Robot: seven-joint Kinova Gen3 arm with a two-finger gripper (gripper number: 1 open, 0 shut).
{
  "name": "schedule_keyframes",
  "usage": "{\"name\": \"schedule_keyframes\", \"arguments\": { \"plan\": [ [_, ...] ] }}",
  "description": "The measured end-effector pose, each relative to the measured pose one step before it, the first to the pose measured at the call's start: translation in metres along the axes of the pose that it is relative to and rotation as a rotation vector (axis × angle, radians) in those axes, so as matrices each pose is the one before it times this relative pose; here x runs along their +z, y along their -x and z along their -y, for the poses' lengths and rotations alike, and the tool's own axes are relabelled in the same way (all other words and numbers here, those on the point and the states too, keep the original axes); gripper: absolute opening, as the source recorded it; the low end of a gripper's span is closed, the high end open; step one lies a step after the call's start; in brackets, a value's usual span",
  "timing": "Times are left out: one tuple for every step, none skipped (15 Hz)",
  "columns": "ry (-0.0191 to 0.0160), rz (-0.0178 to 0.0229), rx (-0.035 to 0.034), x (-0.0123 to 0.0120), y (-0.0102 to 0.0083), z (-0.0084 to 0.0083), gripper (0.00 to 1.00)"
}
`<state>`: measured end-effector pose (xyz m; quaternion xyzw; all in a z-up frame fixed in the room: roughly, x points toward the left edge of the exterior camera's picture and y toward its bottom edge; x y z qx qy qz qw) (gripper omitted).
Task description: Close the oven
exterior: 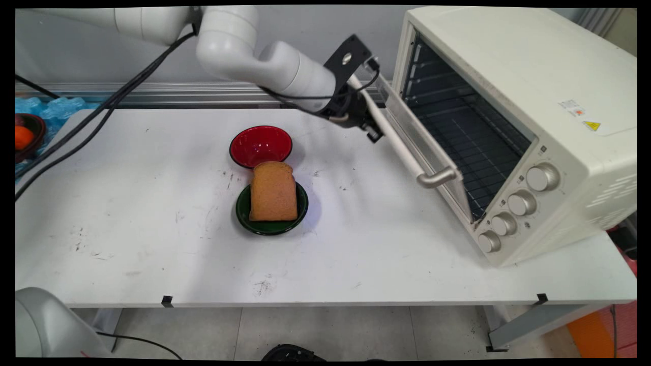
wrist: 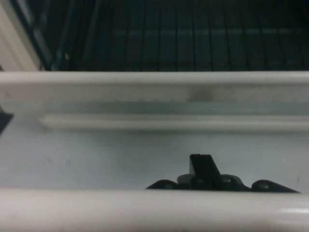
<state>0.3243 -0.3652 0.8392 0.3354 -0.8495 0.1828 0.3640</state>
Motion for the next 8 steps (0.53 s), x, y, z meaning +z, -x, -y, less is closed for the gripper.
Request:
{"name": "schedule_keyframes", "arguments": {
  "plan": [
    [0.00103, -0.00766, 0.00255, -0.00041, -0.00511, 0.00089, 0.00],
    [0.00109, -0.00856, 0.00334, -0.00067, -0.00595, 0.00099, 0.00],
    [0.00075, -0.00514, 0.00234, -0.00041, -0.00386, 0.00069, 0.00],
    [0.00139, -0.00678, 0.00389, -0.00062, -0.00494, 0.00081, 0.00],
    [0.00126, -0.00478, 0.00296, -0.00046, -0.00380, 0.00057, 0.00],
    [0.00219, -0.00714, 0.00498, -0.00088, -0.00625, 0.00100, 0.00],
    [0.00178, -0.00511, 0.00353, -0.00104, -0.00491, 0.00096, 0.00],
    [0.00181, -0.00460, 0.00353, -0.00140, -0.00525, 0.00114, 0.00]
  ]
}}
